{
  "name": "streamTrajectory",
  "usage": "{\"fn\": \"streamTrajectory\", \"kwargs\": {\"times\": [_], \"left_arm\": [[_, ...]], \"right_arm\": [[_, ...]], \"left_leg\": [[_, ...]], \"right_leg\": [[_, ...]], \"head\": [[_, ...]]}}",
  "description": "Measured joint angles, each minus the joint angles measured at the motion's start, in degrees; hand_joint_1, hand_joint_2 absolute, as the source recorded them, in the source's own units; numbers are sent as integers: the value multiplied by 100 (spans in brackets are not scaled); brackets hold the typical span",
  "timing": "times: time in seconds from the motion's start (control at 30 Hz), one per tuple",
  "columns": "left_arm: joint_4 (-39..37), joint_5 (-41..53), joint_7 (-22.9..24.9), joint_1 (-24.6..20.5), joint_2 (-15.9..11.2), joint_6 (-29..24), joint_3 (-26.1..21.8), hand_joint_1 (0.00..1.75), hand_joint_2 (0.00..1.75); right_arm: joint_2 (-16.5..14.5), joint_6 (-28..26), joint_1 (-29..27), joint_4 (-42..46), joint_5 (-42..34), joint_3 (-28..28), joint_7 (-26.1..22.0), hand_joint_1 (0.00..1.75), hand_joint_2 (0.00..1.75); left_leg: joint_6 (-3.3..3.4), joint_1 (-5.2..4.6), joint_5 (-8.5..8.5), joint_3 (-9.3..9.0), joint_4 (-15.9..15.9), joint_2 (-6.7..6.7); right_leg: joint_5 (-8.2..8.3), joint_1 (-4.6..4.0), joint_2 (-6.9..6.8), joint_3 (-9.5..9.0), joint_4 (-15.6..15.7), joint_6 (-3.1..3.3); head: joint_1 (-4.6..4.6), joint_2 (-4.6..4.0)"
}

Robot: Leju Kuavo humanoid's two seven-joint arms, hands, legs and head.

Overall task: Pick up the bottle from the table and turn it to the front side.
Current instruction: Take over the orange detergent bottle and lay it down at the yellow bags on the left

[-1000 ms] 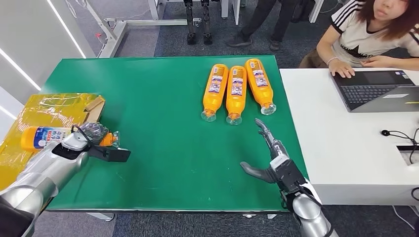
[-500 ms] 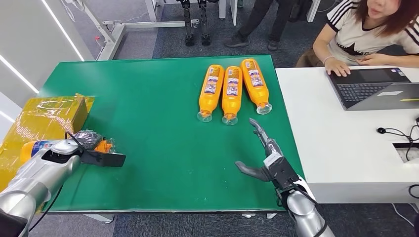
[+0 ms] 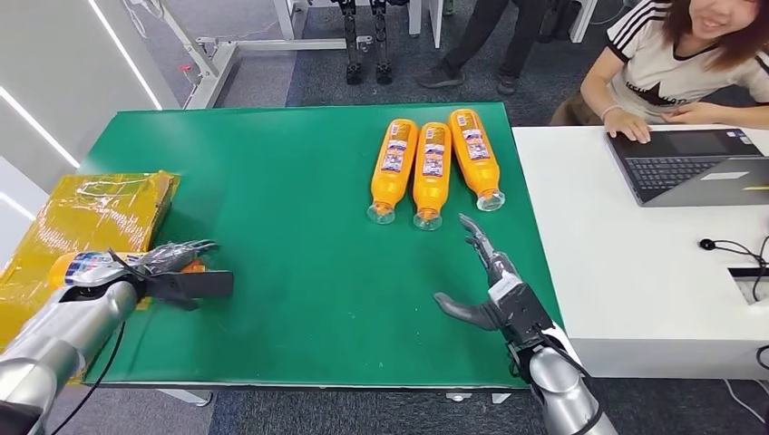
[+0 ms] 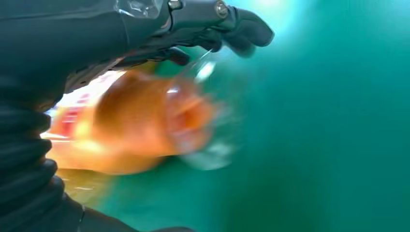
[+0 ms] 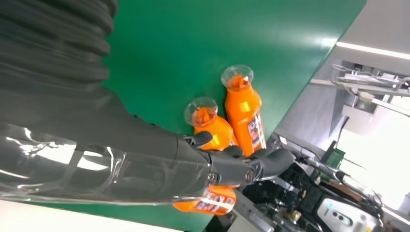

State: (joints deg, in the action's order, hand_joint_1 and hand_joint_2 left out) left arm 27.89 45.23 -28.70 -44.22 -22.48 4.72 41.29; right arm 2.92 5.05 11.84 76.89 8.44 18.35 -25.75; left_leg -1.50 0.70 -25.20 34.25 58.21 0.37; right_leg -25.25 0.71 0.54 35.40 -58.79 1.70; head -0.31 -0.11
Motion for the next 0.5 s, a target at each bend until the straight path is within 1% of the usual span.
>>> {"fn": "streamTrajectory", "kwargs": {"times": [0.13, 0.27, 0.37, 0.43, 0.5], "left_arm": [[381, -731, -375, 261, 92, -396, -503, 0, 175], [798, -1346, -755, 451, 300, -909, -965, 0, 175], [1301, -1905, -1000, 722, 601, -1603, -1335, 0, 175], [1788, -2286, -1086, 955, 867, -2156, -1601, 0, 175], [2383, -2651, -1107, 1221, 1156, -2685, -1770, 0, 175]], "right_arm": [[1, 30, -11, 124, 1, -4, 65, 0, 175], [1, 37, -12, 188, 26, -4, 113, 0, 175], [0, 32, -6, 177, -14, -5, 118, 0, 175], [-2, 18, 6, 146, -97, -4, 99, 0, 175], [-4, -14, 13, 100, -227, -2, 51, 0, 175]], "left_leg": [[-1, -1, 0, 8, 6, 0], [4, -1, -4, 18, 8, -12], [7, -2, -6, 23, 8, -14], [14, -3, -10, 26, 10, -15], [20, -5, -14, 30, 12, -16]], "right_leg": [[0, 1, 4, 7, 2, 0], [-3, 2, -10, 9, 7, -3], [-4, 4, -13, 10, 12, -7], [-6, 5, -15, 9, 15, -10], [-7, 7, -17, 9, 17, -12]], "head": [[-1, 0], [-1, 0], [-1, 0], [0, 0], [-1, 0]]}}
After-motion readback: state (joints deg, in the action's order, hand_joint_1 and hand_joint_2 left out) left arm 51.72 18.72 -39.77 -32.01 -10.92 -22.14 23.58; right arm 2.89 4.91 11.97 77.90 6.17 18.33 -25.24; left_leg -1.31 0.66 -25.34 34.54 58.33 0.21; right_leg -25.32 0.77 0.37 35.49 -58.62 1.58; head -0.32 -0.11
